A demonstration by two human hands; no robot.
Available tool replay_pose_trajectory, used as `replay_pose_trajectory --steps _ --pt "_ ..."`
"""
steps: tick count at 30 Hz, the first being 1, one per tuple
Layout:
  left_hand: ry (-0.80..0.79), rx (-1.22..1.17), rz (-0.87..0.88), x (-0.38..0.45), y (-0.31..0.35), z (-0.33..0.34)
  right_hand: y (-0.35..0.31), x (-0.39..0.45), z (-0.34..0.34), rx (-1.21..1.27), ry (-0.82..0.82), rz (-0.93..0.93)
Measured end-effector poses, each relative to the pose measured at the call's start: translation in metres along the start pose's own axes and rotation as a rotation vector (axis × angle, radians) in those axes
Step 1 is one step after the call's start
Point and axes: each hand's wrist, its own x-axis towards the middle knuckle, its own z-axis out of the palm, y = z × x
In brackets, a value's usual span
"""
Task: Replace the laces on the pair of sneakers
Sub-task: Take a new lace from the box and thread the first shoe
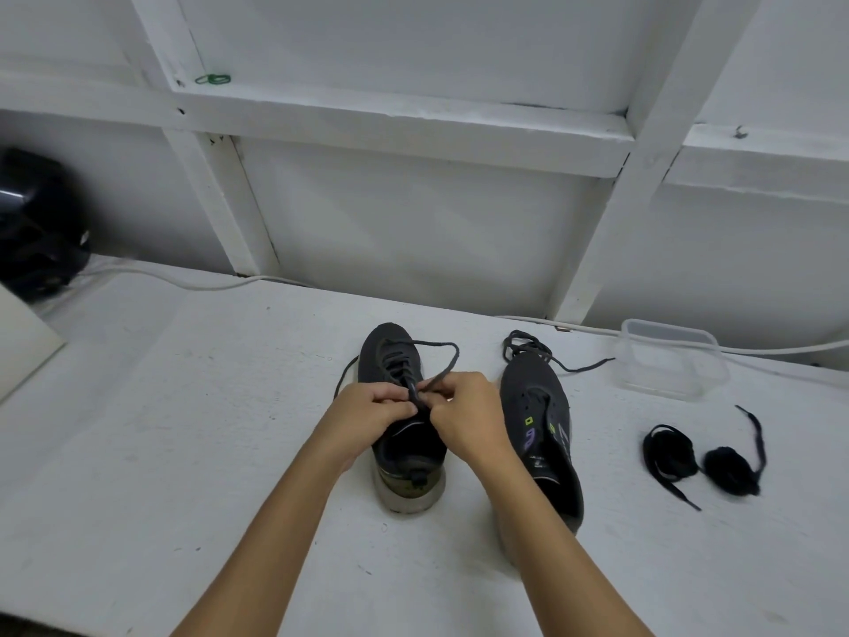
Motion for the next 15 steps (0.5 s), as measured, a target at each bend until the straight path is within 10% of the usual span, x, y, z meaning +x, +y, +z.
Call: replay_pose_trajectory --steps 15 --pt "0.286 0.305 0.294 -0.012 0.013 0.000 0.001 -0.026 0.008 -0.088 0.123 -0.002"
